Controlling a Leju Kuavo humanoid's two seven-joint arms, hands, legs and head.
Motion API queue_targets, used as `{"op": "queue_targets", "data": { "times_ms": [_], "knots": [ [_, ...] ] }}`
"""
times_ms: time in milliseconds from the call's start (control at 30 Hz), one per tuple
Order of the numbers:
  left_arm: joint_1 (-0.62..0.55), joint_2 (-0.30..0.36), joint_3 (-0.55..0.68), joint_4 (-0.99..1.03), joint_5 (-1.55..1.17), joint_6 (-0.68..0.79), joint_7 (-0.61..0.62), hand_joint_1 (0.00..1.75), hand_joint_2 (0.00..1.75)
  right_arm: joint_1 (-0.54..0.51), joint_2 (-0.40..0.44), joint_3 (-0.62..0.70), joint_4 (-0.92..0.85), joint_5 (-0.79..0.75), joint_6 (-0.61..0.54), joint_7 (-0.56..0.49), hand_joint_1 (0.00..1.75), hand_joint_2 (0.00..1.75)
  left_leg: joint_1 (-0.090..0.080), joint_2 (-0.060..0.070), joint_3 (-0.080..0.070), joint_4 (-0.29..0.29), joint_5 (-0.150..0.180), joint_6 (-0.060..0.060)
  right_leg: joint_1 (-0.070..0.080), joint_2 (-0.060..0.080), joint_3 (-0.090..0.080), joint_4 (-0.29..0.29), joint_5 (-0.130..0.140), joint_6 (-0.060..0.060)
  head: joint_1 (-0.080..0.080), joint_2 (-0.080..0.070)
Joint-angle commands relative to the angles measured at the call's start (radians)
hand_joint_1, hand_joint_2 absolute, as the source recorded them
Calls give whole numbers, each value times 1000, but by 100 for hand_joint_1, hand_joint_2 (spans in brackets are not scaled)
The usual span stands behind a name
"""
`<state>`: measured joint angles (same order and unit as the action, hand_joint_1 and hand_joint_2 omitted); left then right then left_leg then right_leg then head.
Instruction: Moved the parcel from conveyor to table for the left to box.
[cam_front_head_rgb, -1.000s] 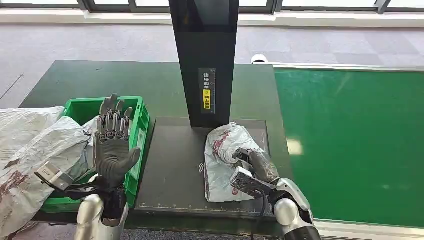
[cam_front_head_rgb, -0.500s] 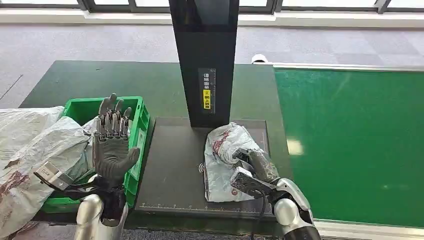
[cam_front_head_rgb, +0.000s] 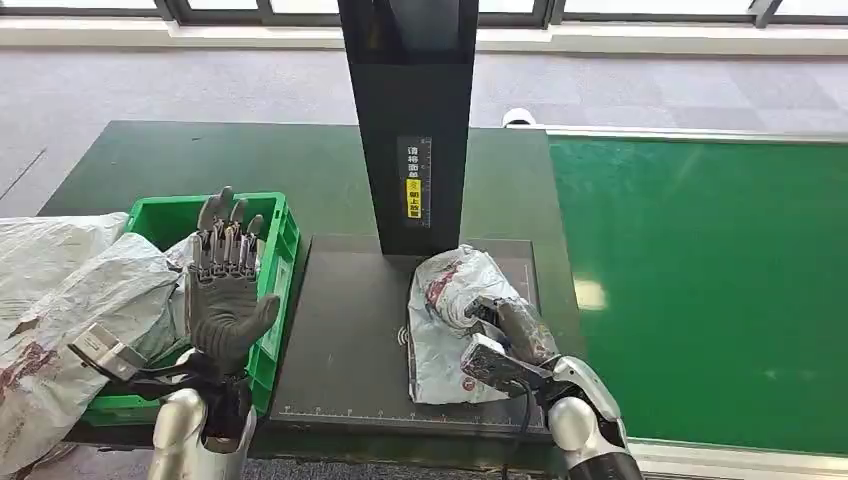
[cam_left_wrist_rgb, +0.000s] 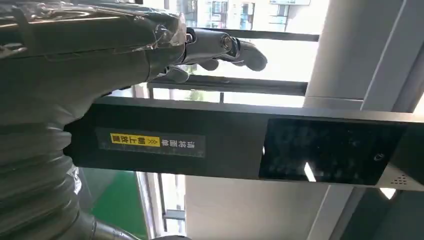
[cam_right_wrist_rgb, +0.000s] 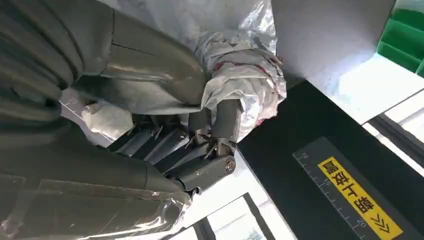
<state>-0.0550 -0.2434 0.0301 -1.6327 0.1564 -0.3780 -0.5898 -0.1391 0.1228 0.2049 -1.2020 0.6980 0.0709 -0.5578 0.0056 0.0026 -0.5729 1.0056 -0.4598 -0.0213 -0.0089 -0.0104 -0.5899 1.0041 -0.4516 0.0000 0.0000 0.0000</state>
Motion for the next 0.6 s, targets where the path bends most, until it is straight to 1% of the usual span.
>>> {"op": "queue_targets", "data": {
  "times_ms": [33, 600],
  "knots": [
    [-42, 19, 11, 83, -24, 19, -5, 0, 175, -12, -24, -37, -25, -103, 7, -53, 0, 175, 0, -2, 0, -1, 1, 0, 0, -1, 0, -1, 0, 0, 0, 0],
    [-51, 21, 12, 84, -27, 21, -6, 0, 175, -30, -21, -33, 14, -101, 9, -55, 0, 175, 0, -1, 1, -2, 1, 0, 0, 0, 1, -2, 1, 0, 0, 0]
  ]
}}
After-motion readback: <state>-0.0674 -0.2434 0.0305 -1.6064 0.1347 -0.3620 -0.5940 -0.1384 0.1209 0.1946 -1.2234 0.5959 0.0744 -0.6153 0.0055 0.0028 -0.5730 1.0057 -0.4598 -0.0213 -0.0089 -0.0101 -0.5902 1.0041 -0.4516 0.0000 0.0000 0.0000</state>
